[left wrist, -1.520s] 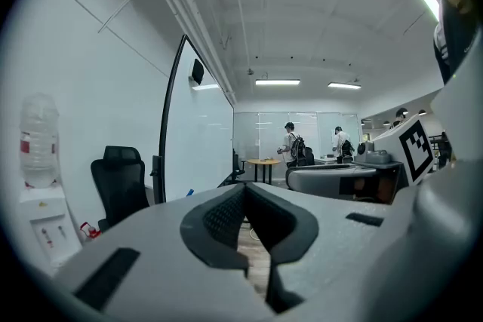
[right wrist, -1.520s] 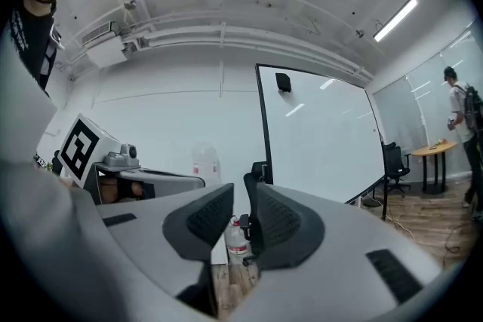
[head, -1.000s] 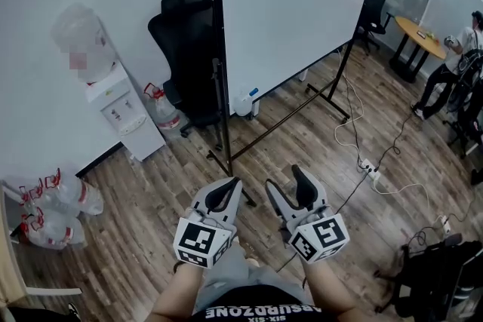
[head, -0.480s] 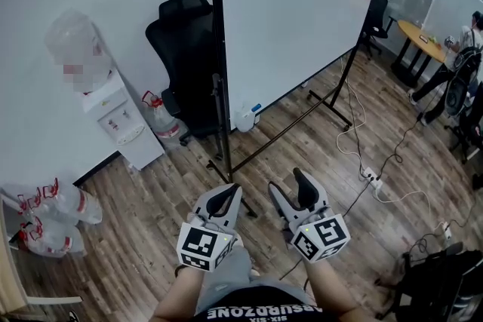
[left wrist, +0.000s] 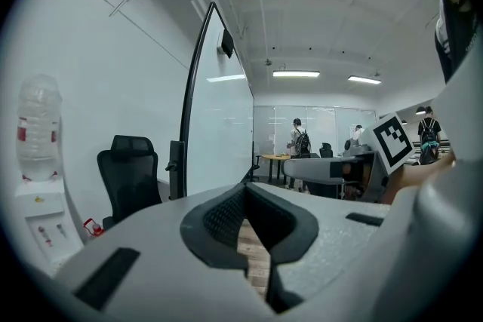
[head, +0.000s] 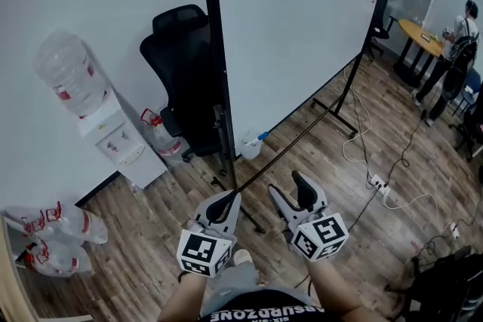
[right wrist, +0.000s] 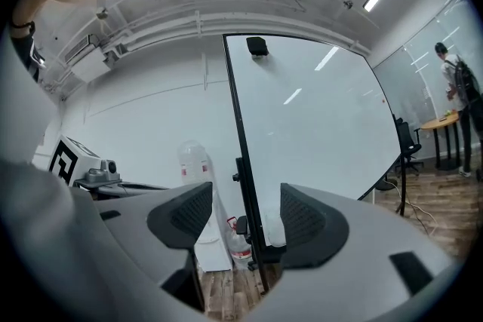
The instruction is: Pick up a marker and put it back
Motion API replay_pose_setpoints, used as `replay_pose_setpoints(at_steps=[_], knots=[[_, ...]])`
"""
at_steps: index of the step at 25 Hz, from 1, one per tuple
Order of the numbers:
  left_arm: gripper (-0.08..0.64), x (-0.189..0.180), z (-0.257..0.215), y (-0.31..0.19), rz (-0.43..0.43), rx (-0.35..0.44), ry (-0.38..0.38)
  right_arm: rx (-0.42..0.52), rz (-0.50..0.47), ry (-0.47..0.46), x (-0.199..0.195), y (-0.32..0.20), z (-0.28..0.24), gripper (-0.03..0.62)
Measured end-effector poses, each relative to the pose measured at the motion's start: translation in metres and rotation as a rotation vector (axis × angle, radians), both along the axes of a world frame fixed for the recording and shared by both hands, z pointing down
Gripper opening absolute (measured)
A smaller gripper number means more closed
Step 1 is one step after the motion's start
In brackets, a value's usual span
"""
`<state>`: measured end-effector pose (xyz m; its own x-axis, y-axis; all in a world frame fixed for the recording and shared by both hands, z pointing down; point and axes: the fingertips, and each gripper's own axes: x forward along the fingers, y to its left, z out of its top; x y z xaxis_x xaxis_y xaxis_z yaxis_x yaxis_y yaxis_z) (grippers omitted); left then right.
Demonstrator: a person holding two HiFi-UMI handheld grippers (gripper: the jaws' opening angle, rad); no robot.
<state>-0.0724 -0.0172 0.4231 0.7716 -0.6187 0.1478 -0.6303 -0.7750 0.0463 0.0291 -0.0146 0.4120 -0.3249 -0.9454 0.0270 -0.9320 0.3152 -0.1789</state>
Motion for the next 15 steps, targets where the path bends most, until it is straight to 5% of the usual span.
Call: replay_pose_setpoints(at_steps=[15], knots=[[0.008, 0.006, 0.010, -0.071, 0.058, -0.005, 0.016, -0.064, 0.051, -0.003, 0.014, -0.084, 0.028, 0.255]])
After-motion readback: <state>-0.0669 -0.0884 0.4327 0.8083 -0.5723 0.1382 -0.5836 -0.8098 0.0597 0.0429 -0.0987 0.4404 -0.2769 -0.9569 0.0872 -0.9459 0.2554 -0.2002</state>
